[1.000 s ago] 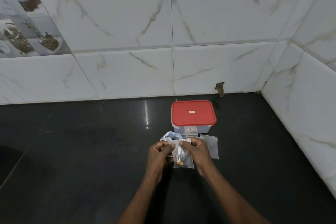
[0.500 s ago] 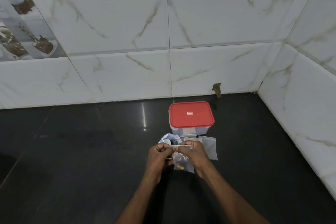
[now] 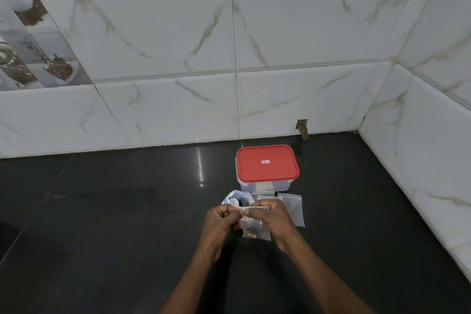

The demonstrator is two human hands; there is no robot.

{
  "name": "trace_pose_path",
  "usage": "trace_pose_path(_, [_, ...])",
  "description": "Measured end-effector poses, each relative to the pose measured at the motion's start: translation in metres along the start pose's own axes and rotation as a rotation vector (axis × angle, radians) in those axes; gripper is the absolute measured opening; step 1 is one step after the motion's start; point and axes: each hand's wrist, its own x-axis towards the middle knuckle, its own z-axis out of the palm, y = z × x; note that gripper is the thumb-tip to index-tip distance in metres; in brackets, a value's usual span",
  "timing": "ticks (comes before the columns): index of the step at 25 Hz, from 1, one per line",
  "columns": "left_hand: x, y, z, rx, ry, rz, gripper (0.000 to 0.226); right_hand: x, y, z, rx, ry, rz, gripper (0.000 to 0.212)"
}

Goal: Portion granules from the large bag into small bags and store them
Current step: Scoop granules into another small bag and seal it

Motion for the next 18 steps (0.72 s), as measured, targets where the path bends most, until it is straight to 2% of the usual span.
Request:
trace_pose_path(5, [0.003, -0.004, -0.006, -0.11, 0.059, -0.026, 0.009, -0.001, 0.003, -0.005, 0.089, 0.107, 0.014, 0.007])
trace_pose_path(12, [0.002, -0.009, 0.0, -0.123, 0.004, -0.046, 0.009, -0.006, 0.005, -0.002, 0.068, 0.068, 0.027, 0.01])
trace_pose_path(18, [0.001, -0.01, 0.0, -0.091, 0.048, -0.067, 0.01, -0.012, 0.004, -0.006, 0.115, 0.096, 0.063, 0.005])
